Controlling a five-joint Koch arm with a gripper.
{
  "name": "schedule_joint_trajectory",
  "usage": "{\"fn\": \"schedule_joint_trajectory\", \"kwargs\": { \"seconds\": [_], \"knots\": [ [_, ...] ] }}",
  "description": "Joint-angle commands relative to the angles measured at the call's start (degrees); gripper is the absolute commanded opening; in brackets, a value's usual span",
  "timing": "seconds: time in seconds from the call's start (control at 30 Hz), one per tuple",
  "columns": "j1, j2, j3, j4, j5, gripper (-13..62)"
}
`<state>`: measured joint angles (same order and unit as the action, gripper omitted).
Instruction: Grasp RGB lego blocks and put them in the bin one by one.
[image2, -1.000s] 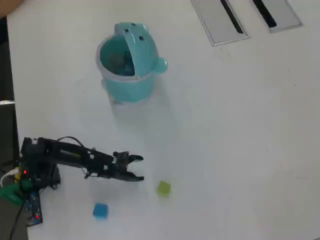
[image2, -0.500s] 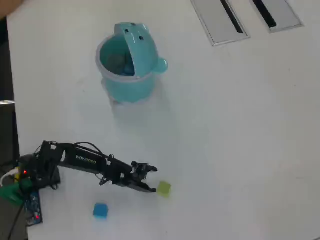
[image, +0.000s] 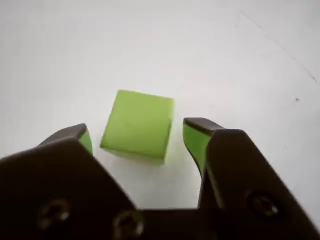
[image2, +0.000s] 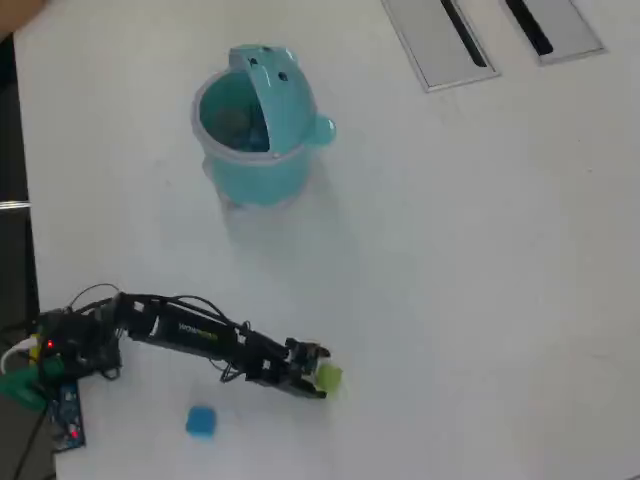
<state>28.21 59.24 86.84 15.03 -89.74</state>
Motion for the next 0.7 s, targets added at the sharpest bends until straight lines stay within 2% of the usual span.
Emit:
{"fn": "schedule_joint_trajectory", "kwargs": {
  "seconds": [0.0, 0.2, 0.5, 0.67],
  "knots": [
    [0.97, -0.70, -7.03, 0.00, 1.14, 33.4],
    [2.02, -3.78, -9.05, 1.49, 1.14, 30.8],
    [1.49, -4.57, -9.49, -0.62, 1.14, 12.8],
    [1.76, -4.04, -8.70, -1.23, 1.14, 11.8]
  ]
}}
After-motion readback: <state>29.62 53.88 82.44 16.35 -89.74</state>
